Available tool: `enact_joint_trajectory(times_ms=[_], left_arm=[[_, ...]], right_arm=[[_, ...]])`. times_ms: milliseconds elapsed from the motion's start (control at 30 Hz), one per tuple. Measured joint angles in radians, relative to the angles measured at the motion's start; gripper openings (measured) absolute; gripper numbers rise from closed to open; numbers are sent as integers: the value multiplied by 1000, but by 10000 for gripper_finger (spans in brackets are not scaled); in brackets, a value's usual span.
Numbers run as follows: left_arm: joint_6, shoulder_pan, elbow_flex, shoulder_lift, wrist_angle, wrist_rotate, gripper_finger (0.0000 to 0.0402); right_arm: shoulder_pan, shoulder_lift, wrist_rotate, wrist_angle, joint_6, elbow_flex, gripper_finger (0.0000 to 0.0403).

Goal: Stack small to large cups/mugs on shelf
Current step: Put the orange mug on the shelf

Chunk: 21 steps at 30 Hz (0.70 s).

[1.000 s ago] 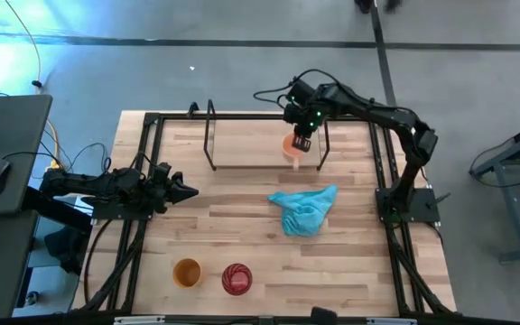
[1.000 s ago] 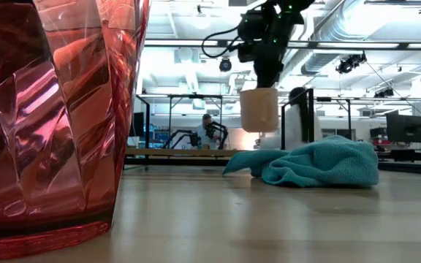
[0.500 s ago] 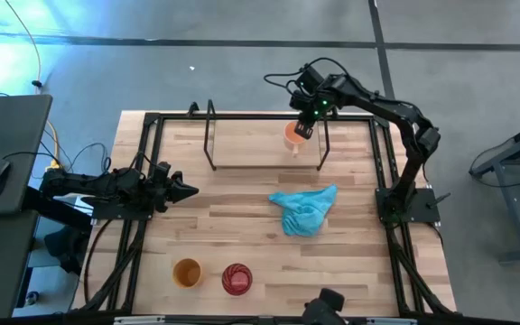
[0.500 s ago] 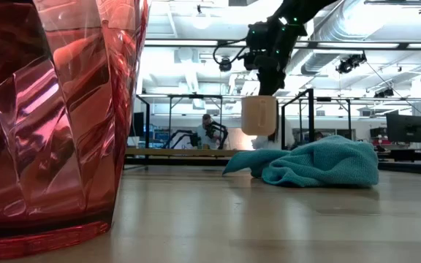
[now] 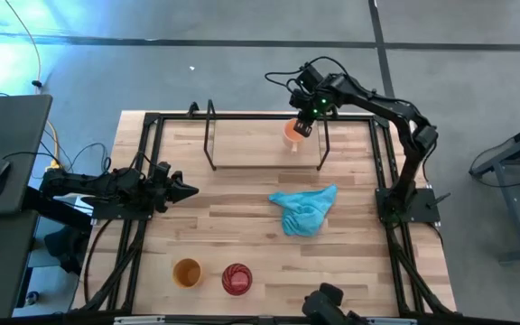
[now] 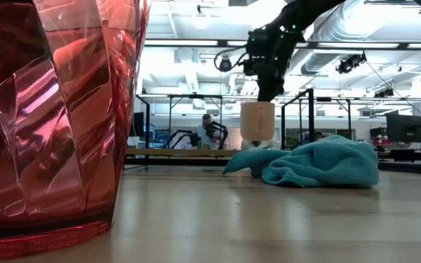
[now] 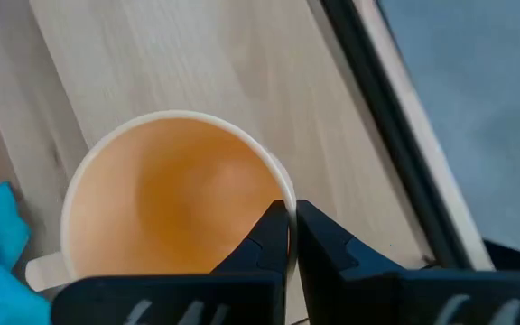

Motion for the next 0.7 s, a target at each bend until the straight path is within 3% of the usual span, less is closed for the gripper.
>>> enact_joint_trajectory(times_ms=[700], left_arm=[[-2,0,0,0,0,-5,12]], right_arm=[[-37,43,-8,-53,-36,-1,0]])
